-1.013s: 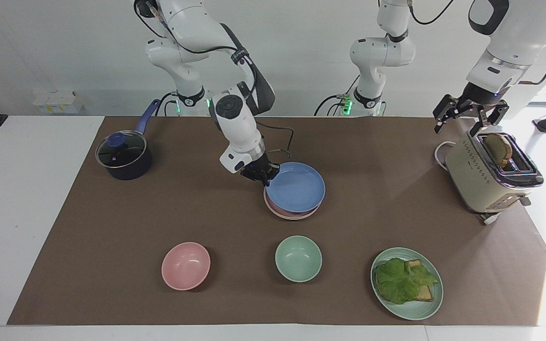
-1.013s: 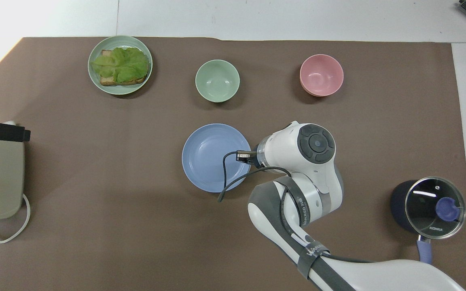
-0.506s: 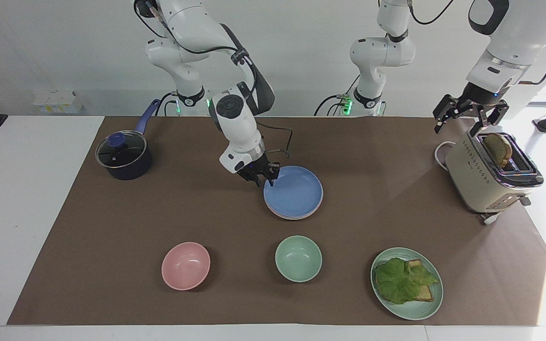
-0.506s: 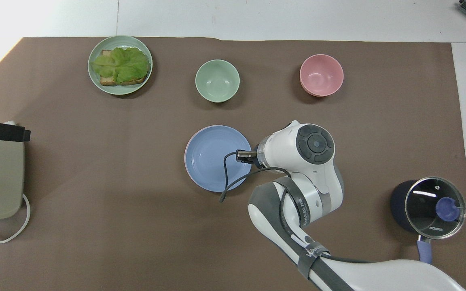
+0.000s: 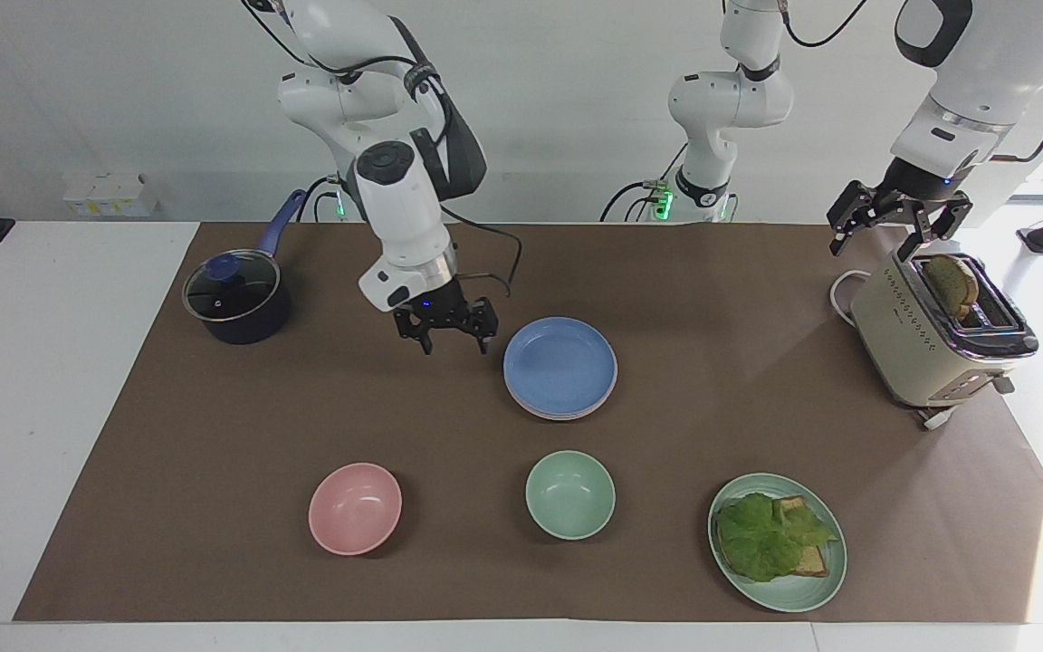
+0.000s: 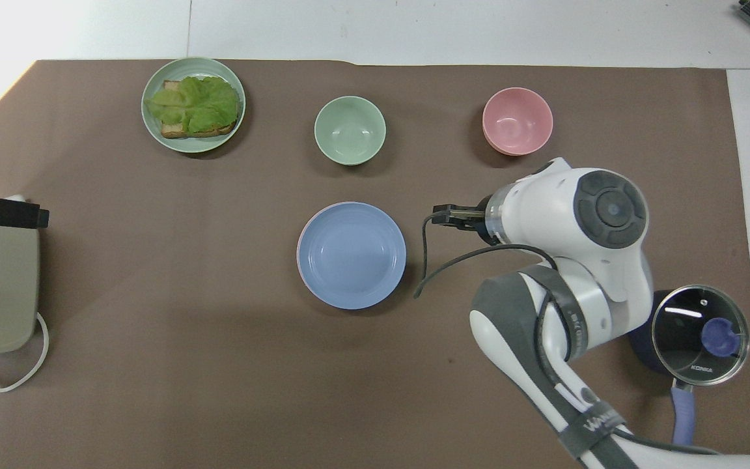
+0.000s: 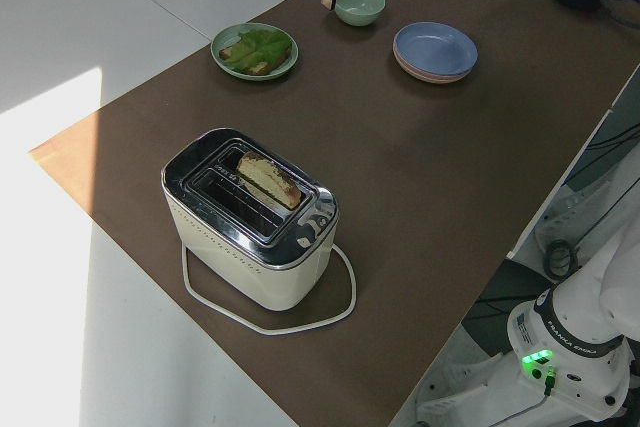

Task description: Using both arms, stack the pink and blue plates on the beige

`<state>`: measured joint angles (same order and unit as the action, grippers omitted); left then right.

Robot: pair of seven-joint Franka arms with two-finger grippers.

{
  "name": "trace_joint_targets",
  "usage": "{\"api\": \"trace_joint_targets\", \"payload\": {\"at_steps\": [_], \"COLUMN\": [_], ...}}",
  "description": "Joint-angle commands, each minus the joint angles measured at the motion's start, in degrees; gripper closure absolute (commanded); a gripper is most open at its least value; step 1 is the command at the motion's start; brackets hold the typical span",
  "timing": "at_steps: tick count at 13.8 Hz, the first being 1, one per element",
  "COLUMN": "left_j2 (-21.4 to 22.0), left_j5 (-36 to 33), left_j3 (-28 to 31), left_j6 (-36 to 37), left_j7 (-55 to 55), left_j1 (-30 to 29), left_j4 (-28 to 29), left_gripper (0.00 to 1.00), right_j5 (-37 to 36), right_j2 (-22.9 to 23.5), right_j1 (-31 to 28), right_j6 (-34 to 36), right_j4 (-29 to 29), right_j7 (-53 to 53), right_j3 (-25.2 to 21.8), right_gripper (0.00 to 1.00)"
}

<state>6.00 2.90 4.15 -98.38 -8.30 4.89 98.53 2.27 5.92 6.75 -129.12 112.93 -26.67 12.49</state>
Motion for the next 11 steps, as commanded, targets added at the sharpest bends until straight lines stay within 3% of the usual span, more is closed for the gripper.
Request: {"api": "trace_joint_targets", "payload": {"at_steps": [1,3,5,7,11], "left_j2": [0.1,0.1,0.1,0.1,0.1], "left_j5": [-1.1,-1.1,-1.1,-1.1,-1.1], "left_j3": [-0.1,-0.1,-0.1,-0.1,-0.1], "left_j6": [1.2,1.2,1.2,1.2,1.2], "left_j7": [0.6,0.6,0.6,0.6,0.6], "left_j1": [-0.1,-0.1,-0.1,-0.1,-0.1], "left_j4": [-0.7,-0.7,-0.7,-0.7,-0.7], "left_gripper": [0.00,0.00,0.00,0.00,0.00], "right_j5": [-3.5,-3.7,-3.6,-3.7,-3.6], "right_j2": [-4.9,-7.8,-9.3,-9.3,-8.0], "right_j1": [-4.1,-8.1,-11.3,-13.8,-16.1], "right_j6": [4.1,8.3,17.2,25.0,34.1], "right_j4": [0.9,-0.7,-5.3,-11.3,-19.0], "right_j7": [-0.3,1.2,6.2,8.4,14.1], "right_j3": [0.5,0.5,0.5,0.4,0.4], "right_gripper": [0.00,0.00,0.00,0.00,0.00]}}
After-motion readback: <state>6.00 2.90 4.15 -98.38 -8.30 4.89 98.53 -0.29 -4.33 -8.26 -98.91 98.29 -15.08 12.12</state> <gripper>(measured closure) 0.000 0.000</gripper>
